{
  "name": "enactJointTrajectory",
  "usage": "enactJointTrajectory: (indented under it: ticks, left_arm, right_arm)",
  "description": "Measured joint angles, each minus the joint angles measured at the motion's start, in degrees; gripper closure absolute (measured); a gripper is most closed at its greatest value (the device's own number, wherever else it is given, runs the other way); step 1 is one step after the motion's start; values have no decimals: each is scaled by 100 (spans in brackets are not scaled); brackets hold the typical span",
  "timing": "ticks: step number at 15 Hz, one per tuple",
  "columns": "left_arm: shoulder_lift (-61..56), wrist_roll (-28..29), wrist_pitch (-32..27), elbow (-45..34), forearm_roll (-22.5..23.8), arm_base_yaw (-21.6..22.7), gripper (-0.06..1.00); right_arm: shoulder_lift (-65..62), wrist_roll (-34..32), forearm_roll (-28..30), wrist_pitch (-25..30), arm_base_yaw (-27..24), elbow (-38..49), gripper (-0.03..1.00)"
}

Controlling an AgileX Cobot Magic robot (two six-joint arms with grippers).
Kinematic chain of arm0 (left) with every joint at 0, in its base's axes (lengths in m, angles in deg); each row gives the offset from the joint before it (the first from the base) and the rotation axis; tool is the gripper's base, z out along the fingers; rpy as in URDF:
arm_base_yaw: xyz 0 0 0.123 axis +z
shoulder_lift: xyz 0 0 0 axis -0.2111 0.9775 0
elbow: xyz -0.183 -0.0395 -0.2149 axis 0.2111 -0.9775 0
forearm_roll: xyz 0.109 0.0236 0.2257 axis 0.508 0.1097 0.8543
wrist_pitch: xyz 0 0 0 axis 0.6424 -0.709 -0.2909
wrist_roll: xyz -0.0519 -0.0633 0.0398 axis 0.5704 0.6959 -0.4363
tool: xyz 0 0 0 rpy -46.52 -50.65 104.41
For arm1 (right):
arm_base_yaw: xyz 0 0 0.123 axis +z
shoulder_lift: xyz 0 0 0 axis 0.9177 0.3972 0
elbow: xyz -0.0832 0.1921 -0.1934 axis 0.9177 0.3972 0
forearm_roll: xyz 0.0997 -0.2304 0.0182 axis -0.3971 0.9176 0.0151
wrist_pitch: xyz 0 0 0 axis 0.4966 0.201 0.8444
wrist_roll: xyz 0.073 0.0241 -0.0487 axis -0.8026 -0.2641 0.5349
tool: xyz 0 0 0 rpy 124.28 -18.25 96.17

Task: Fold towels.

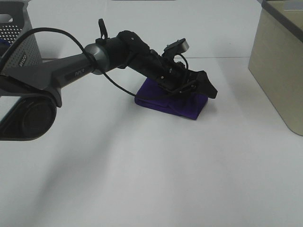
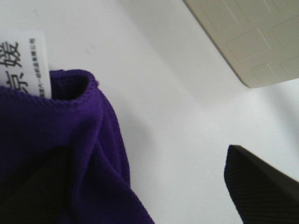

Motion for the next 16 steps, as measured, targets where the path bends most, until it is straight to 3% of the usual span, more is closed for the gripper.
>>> enactJointTrajectory:
  ticks: [3, 5, 9, 11, 13, 14, 16]
  left_arm:
    - [-126, -120, -733, 682, -52, 46, 13]
    - [-155, 97, -1387, 1272, 413, 218, 13]
    - [-258, 1501, -1650, 2263, 2475, 682, 13]
    - [-561, 2492, -1667, 2418, 3753, 917, 13]
    - [-751, 3123, -1667, 2435, 4893, 1089, 13]
    - [-877, 3214, -1690, 2435, 5311, 1157, 13]
    - [-1134, 3197, -1702, 2435, 5363, 1186, 13]
  right_arm:
    - [-57, 0, 0, 0, 0, 0, 17]
    - [-132, 0, 0, 6, 0, 0, 17]
    - [-487, -40, 132, 6, 0, 0, 17]
    - [-625, -378, 573, 11, 0, 0, 17]
    - [-733, -705, 1014, 11, 0, 0, 17]
    - [-837, -796, 1146, 11, 0, 0, 17]
    - [-997, -814, 1169, 11, 0, 0, 17]
